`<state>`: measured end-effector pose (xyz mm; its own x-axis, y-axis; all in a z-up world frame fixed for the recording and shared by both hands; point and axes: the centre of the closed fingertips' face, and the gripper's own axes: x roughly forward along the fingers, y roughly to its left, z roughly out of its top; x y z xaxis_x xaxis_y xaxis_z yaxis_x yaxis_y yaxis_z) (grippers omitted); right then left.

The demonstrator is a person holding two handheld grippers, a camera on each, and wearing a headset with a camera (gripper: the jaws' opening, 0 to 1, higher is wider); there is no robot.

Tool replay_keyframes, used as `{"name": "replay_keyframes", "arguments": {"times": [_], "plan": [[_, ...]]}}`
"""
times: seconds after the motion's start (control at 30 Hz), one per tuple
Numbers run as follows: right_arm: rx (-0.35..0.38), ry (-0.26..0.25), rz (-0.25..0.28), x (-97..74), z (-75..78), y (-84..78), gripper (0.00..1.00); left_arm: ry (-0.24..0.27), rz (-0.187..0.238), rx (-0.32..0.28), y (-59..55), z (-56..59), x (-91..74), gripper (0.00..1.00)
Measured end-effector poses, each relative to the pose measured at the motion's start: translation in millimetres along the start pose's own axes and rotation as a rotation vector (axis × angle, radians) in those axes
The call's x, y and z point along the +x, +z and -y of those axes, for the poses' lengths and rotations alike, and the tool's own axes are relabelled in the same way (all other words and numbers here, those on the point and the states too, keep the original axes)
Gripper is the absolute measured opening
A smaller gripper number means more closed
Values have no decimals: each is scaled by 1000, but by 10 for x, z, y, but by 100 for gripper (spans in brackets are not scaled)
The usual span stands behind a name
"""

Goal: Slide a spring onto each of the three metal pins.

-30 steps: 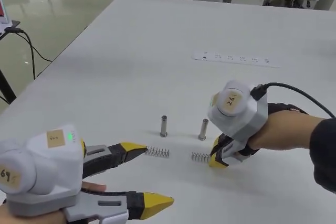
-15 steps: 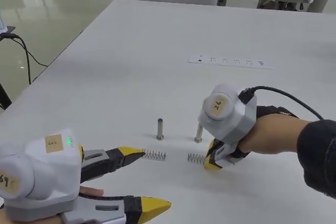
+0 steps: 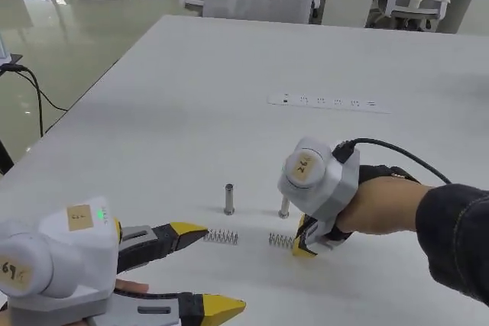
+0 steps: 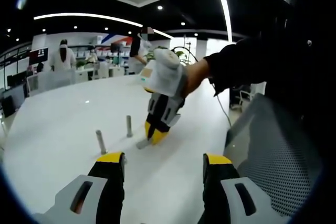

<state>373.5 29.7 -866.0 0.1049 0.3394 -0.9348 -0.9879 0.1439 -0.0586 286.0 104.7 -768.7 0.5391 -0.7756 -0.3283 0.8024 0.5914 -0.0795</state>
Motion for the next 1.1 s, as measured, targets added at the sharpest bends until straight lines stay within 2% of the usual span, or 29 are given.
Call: {"name": "replay_keyframes", "arguments": {"times": [0.07,0.13,0.17,0.27,0.4,0.67,0.83,1.1], "plan": [[-8,2,11,0,4,6,7,-3,-1,3,7,1,-2,55],[61,-1,45,8,17,41,7,-6,-7,12,11,-1,-7,55],[64,-5,45,6,19,38,7,-7,-9,15,16,-1,-10,55],[29,-30,42,0,1,49,7,-6,-7,23,45,-17,-25,55],[17,-20,35,-23,-60,76,7,-6,-13,36,58,-41,-38,55],[-42,-12,42,-206,-154,167,7,-12,-27,48,56,-85,-40,54],[-39,23,67,-326,-246,231,7,-25,-33,50,55,-79,-3,54],[-82,54,83,-503,-404,309,7,-48,-34,51,67,-66,52,52]]}}
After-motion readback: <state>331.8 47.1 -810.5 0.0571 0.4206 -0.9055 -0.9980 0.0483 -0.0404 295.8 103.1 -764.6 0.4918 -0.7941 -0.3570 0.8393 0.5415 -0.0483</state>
